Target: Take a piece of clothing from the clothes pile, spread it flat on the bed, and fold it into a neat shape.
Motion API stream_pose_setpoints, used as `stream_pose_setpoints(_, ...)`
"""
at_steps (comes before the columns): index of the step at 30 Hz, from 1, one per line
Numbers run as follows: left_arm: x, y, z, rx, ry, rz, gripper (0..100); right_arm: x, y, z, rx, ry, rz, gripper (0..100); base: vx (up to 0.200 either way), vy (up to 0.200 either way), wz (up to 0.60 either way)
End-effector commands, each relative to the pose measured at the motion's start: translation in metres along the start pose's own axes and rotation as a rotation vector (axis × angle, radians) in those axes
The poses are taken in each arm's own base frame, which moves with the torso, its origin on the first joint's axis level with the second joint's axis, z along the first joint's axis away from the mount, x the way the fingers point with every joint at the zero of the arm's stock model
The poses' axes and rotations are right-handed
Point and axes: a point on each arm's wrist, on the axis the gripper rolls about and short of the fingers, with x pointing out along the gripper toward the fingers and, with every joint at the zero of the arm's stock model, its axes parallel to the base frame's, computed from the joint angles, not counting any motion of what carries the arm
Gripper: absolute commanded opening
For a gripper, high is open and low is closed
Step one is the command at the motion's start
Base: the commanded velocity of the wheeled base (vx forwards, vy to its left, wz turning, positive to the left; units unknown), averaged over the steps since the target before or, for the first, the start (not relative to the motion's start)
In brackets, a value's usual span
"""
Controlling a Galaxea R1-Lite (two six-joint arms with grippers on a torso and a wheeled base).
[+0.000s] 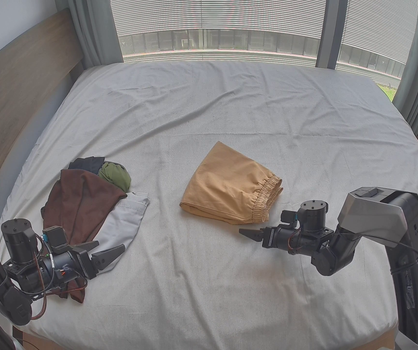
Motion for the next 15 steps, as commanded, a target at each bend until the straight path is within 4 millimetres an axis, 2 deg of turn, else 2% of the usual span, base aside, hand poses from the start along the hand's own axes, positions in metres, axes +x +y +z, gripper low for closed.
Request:
stream_pose_setpoints(1,0.001,0.0,0.001,0.003,-0.011,-0.004,100,-0.033,0.041,0.002,-0.031,0.043,0.033,100,0.0,0.0,0.0)
stream_pose_setpoints(2,0.001,0.0,0.002,0.004,-0.015,-0.005,100,-0.038,0.05,0.003,-0.037,0.044,0.043,100,0.0,0.0,0.0)
stream_pose_setpoints(3,0.001,0.0,0.002,0.004,-0.015,-0.005,100,-0.038,0.05,0.003,-0.037,0.044,0.043,100,0.0,0.0,0.0)
stream_pose_setpoints(4,0.0,-0.001,0.002,0.004,-0.019,-0.007,100,-0.044,0.061,0.007,-0.048,0.035,0.068,100,0.0,0.0,0.0)
stream_pose_setpoints(5,0.0,-0.001,0.002,0.006,-0.022,-0.007,100,-0.052,0.077,0.015,-0.064,0.016,0.103,100,0.0,0.0,0.0)
stream_pose_setpoints(10,0.001,0.0,0.002,0.005,-0.021,-0.007,100,-0.067,0.113,0.045,-0.072,-0.059,0.197,100,0.0,0.0,0.0)
stream_pose_setpoints(11,0.001,0.0,0.002,0.005,-0.021,-0.007,100,-0.068,0.116,0.048,-0.067,-0.069,0.209,100,0.0,0.0,0.0)
stream_pose_setpoints(12,0.001,0.0,0.002,0.005,-0.021,-0.007,100,-0.068,0.123,0.064,-0.051,-0.112,0.236,100,0.0,0.0,0.0)
stream_pose_setpoints(13,0.001,0.0,0.002,0.005,-0.021,-0.007,100,-0.068,0.124,0.069,-0.046,-0.125,0.241,100,0.0,0.0,0.0)
stream_pose_setpoints(15,0.001,0.0,0.002,0.005,-0.021,-0.007,100,-0.061,0.127,0.087,-0.043,-0.164,0.255,100,0.0,0.0,0.0)
